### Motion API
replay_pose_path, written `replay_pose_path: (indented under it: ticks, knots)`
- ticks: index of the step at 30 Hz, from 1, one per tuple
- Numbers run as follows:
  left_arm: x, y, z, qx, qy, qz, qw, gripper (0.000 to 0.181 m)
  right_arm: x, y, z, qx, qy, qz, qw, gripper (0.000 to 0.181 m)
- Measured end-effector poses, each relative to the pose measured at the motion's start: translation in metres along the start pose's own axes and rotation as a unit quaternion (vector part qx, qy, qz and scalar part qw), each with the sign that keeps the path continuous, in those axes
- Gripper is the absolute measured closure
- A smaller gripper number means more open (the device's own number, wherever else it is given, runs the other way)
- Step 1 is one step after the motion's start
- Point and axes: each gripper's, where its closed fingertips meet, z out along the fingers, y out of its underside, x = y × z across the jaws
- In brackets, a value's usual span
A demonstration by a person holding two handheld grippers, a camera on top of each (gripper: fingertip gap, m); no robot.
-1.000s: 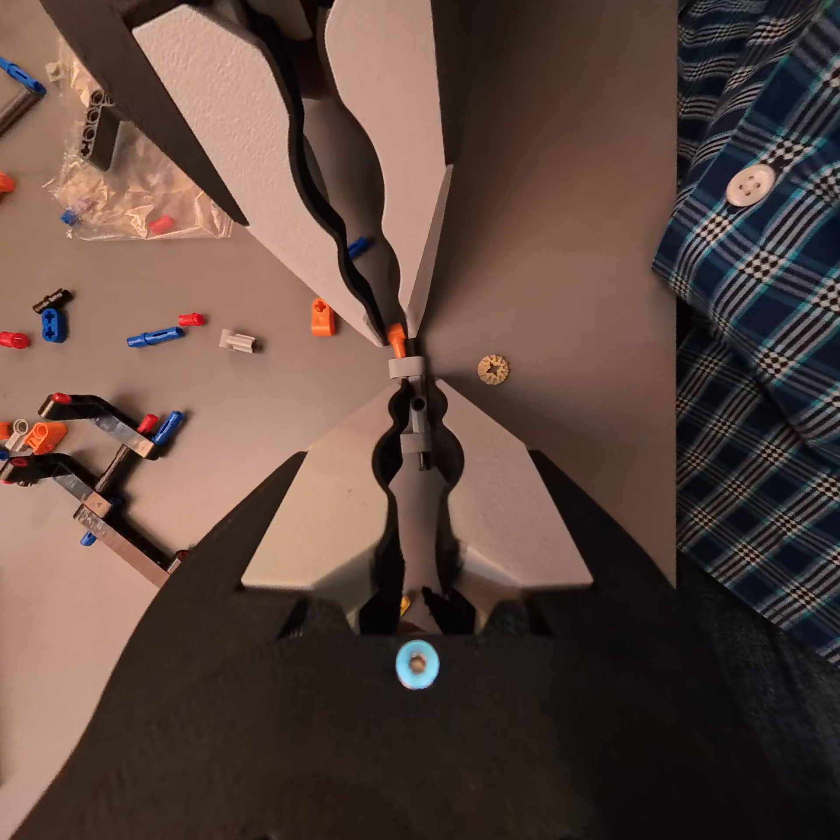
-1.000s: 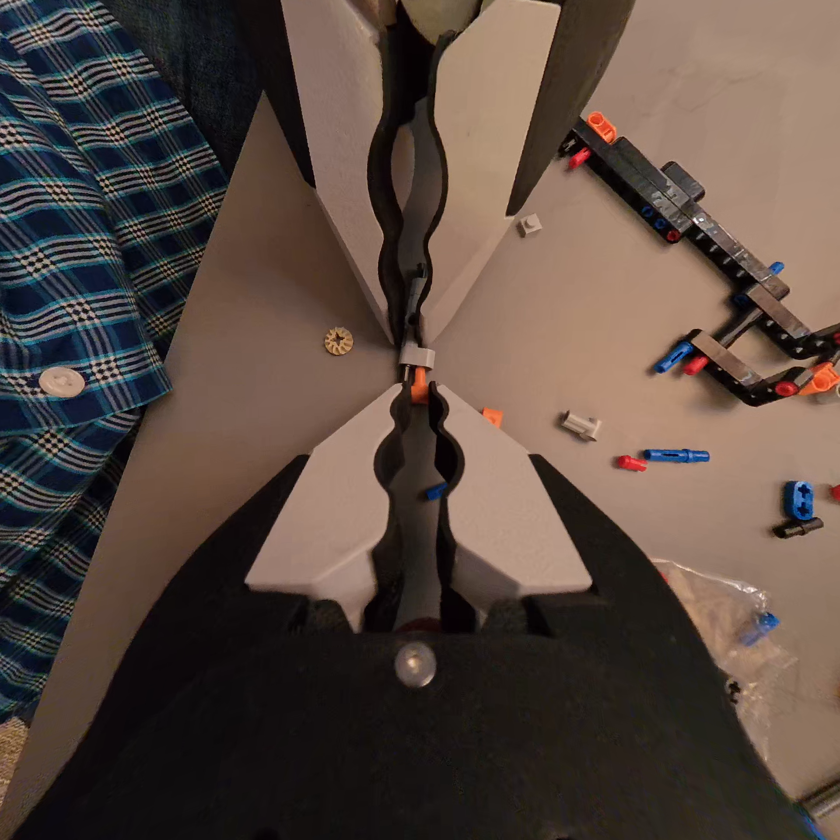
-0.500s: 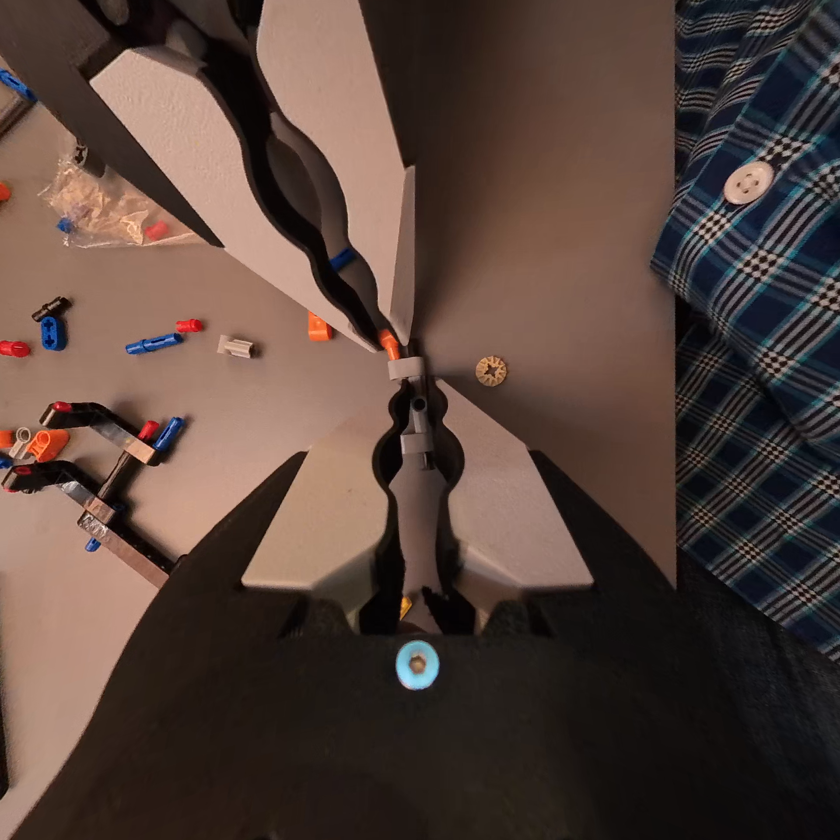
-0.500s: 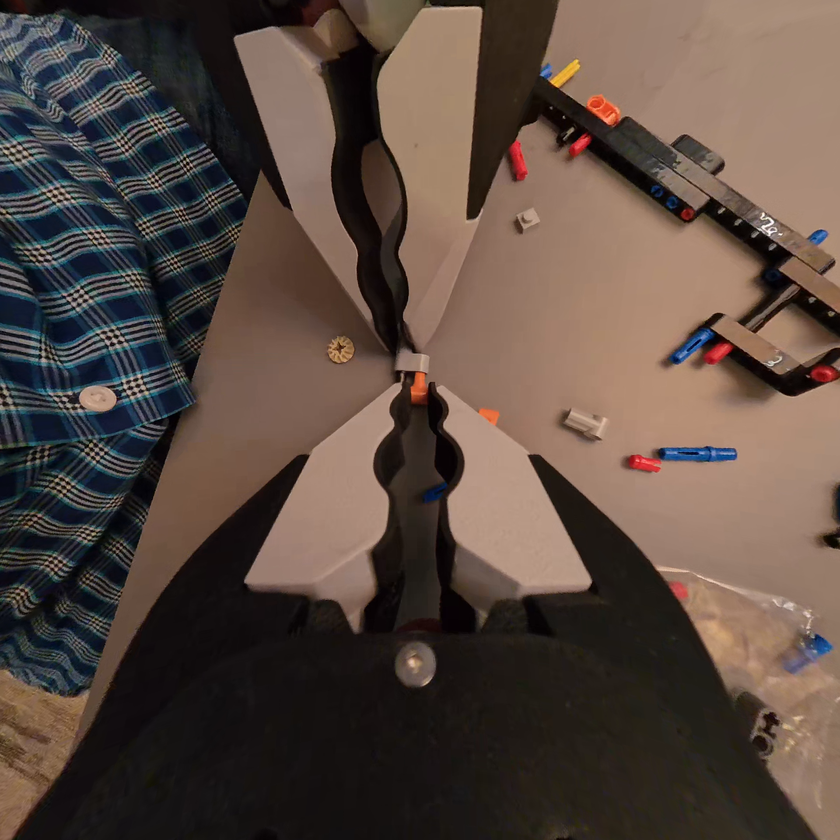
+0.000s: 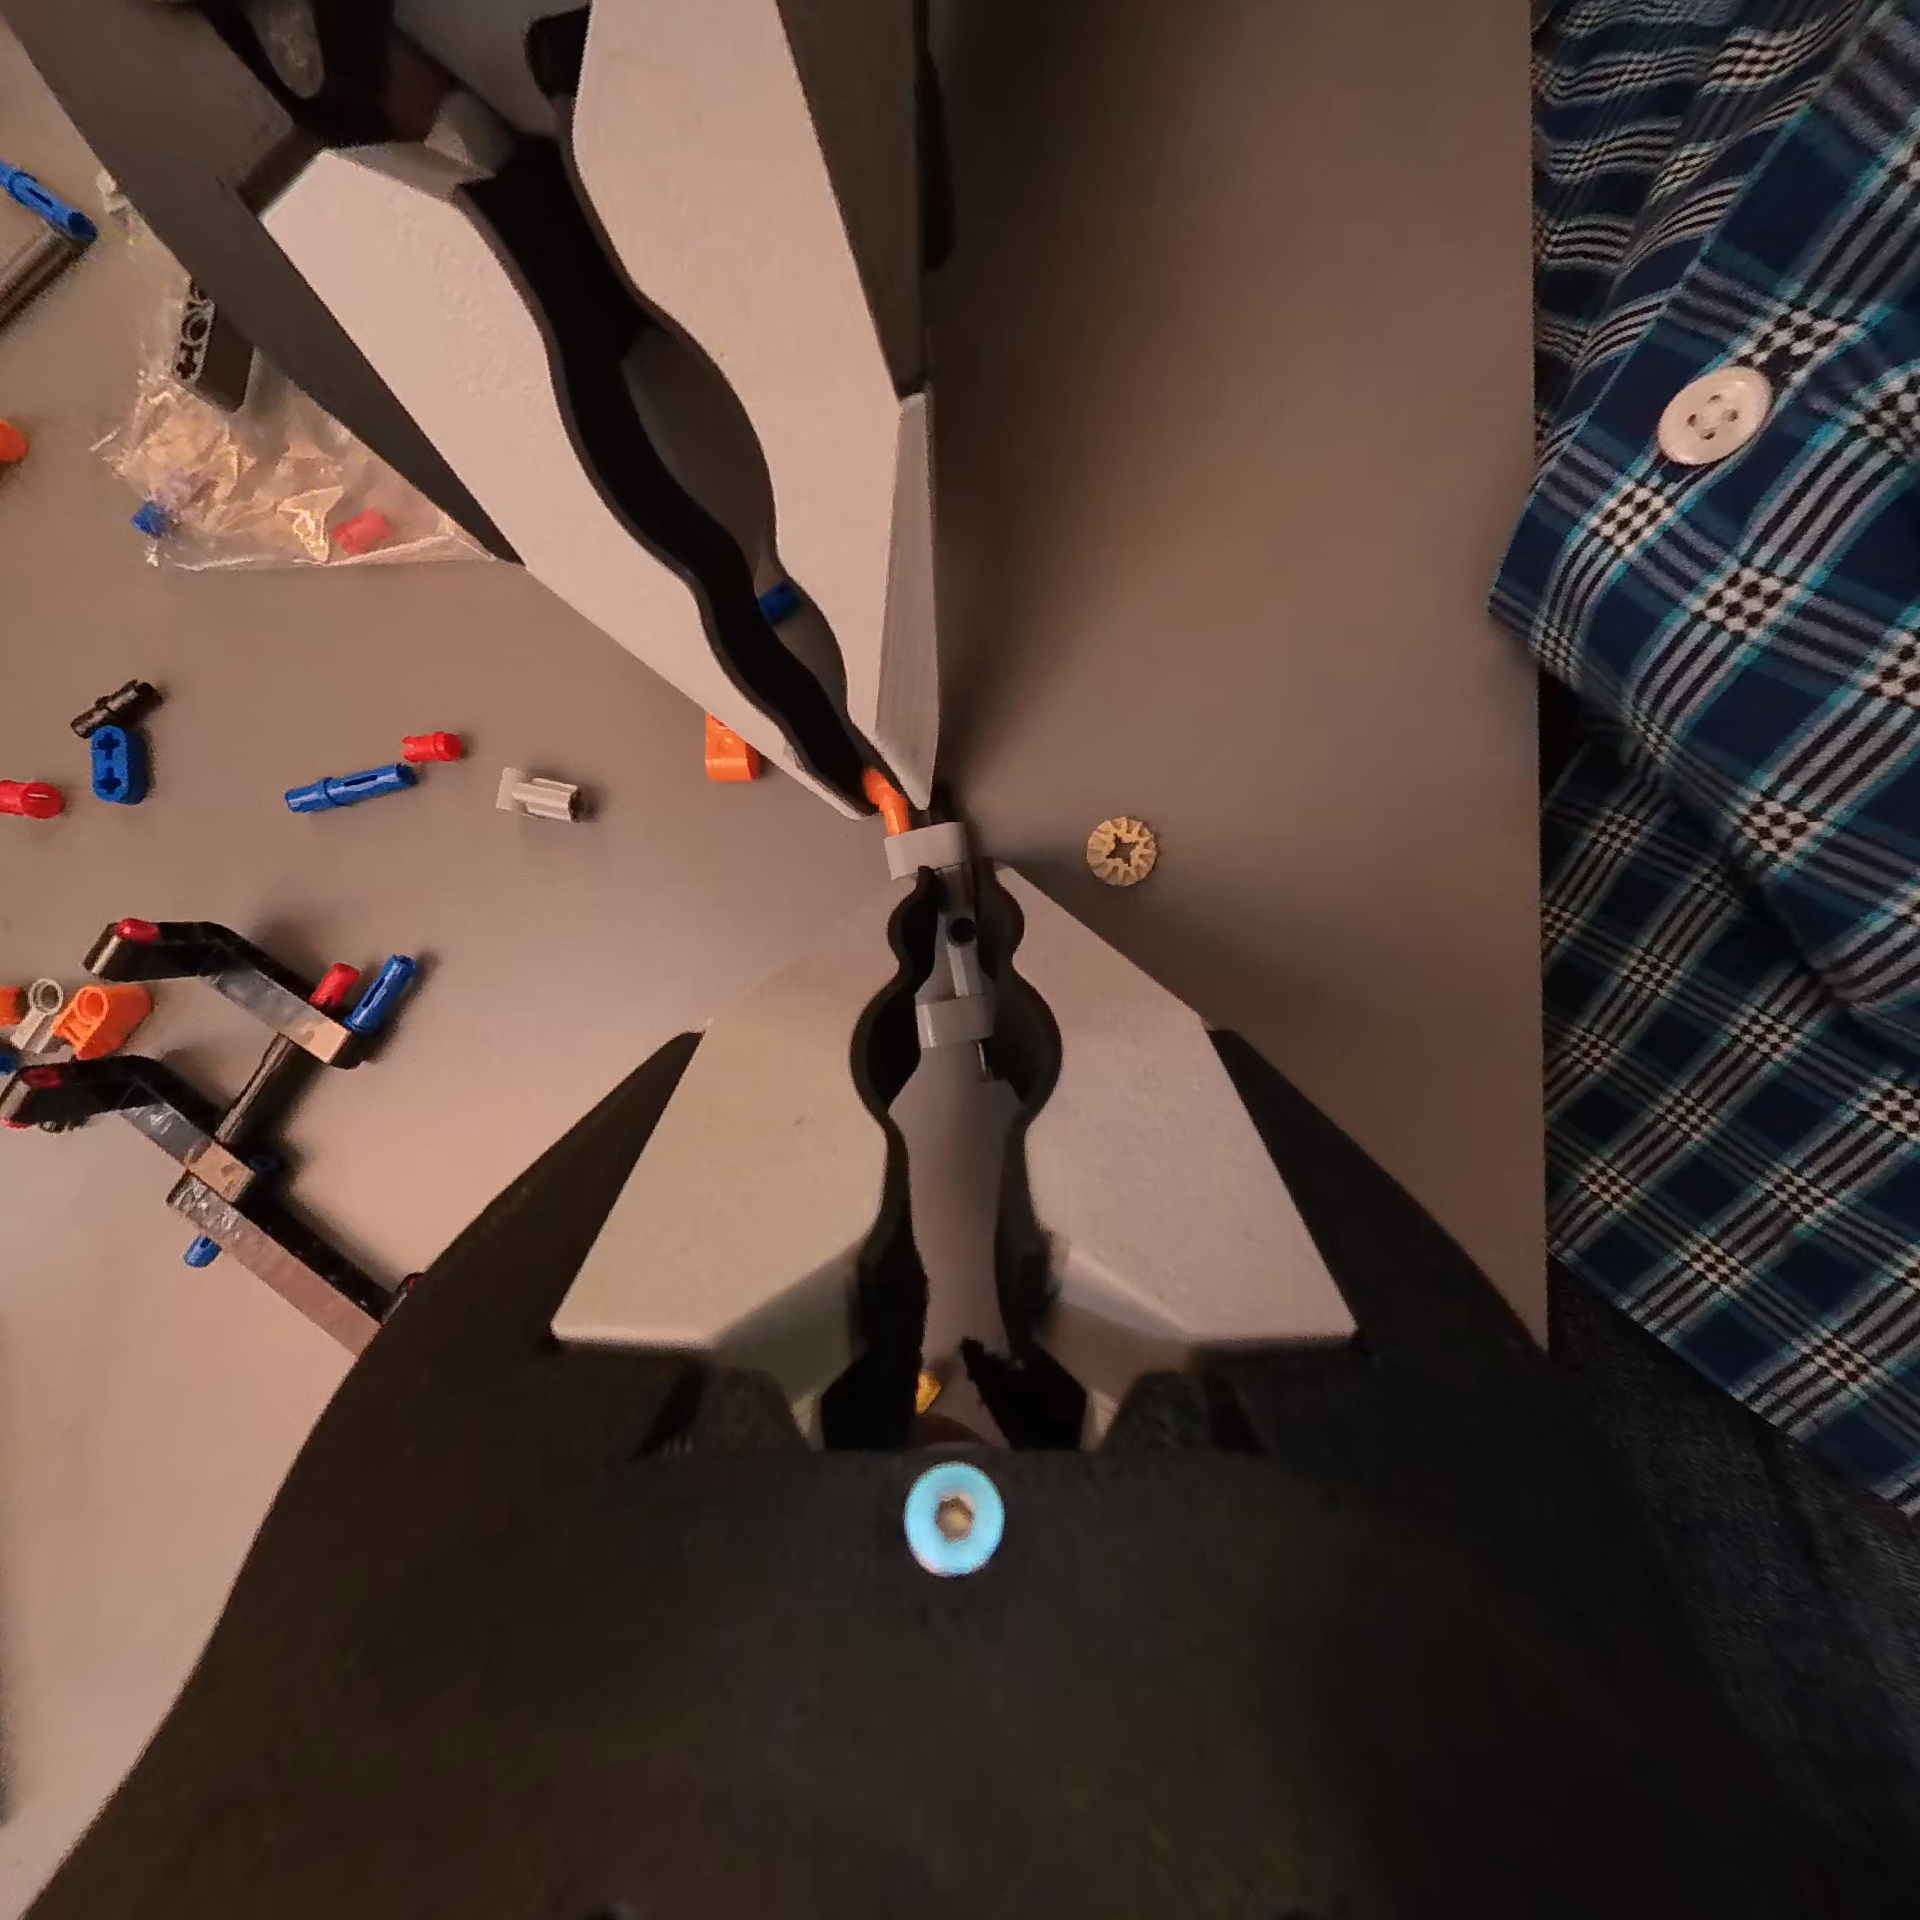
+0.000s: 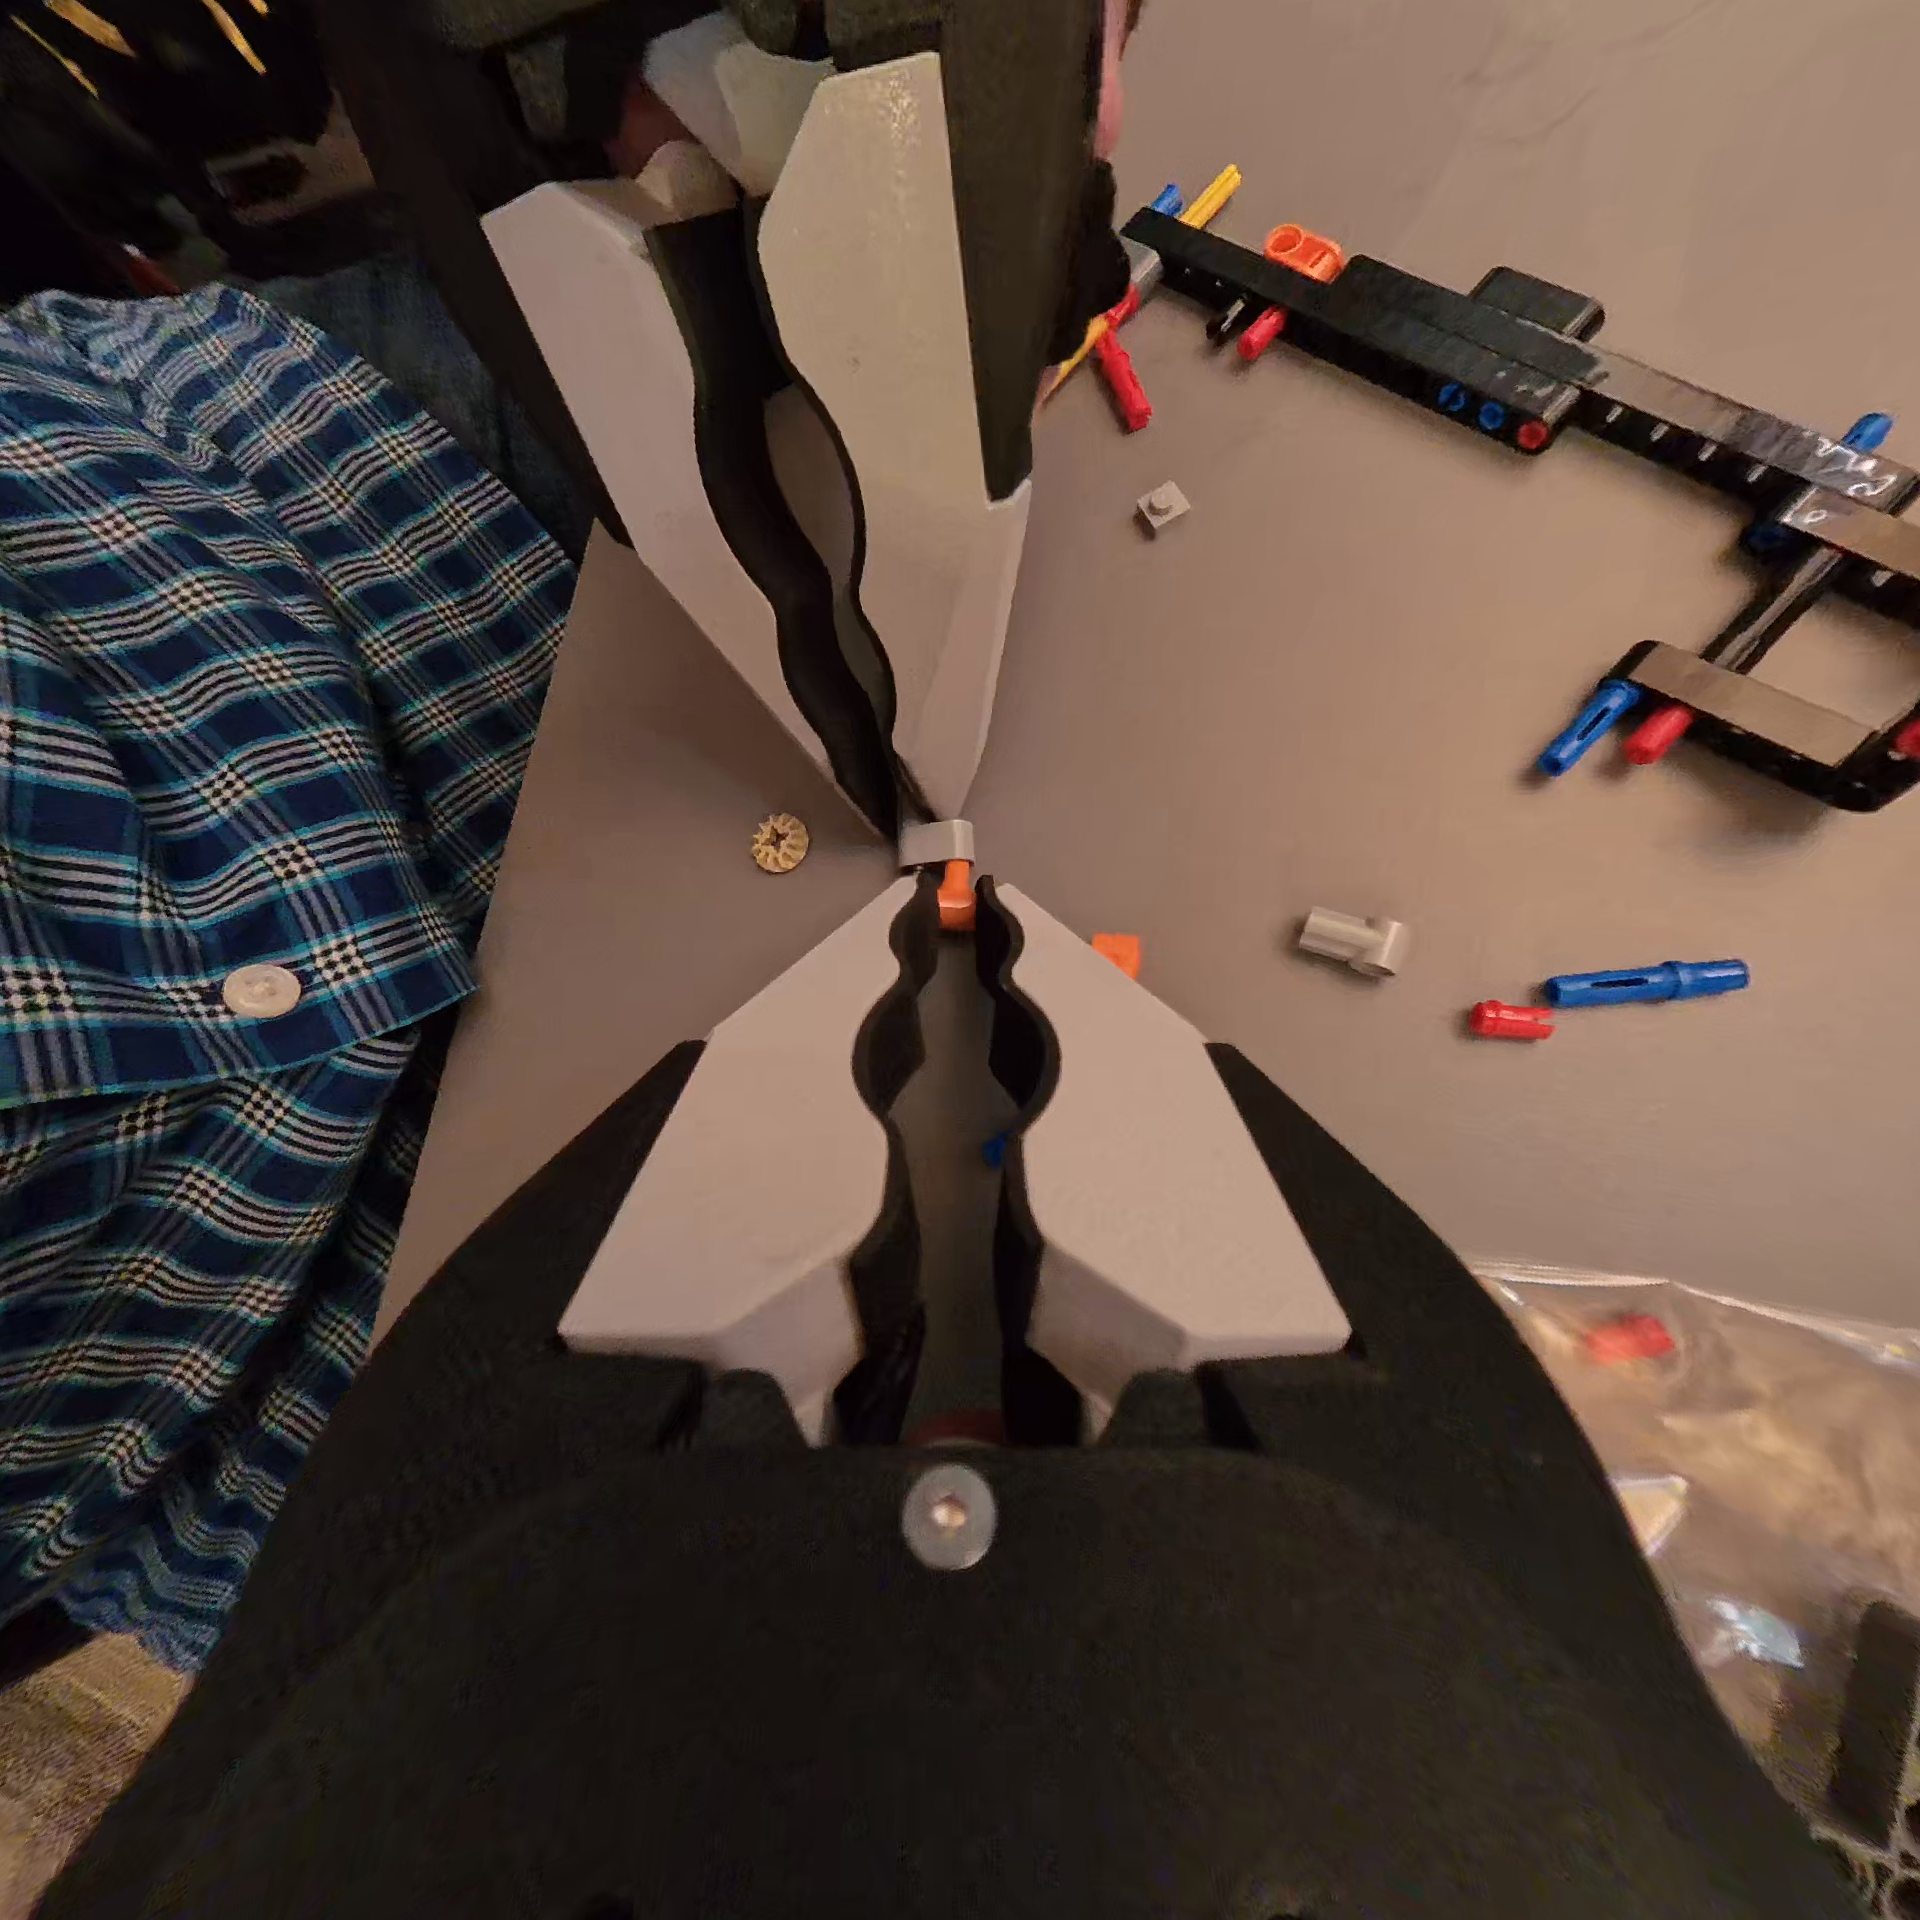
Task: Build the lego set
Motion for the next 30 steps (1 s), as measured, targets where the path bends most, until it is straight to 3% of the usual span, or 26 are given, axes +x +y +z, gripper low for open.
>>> replay_pose_path:
  ticks: [22,26,30]
  knots:
    - [0.0,0.001,0.0,0.011,-0.011,-0.002,1.0,0.177,-0.003,-0.003,0.001,0.008,-0.007,-0.004,1.0,0.176]
    - [-0.001,0.001,0.0,0.003,-0.007,-0.001,1.0,0.177,-0.005,-0.002,0.002,-0.004,-0.011,-0.022,1.0,0.161]
    - [-0.001,0.0,0.0,-0.002,-0.005,0.003,1.0,0.177,-0.004,-0.001,-0.008,-0.005,-0.015,-0.035,0.999,0.16]
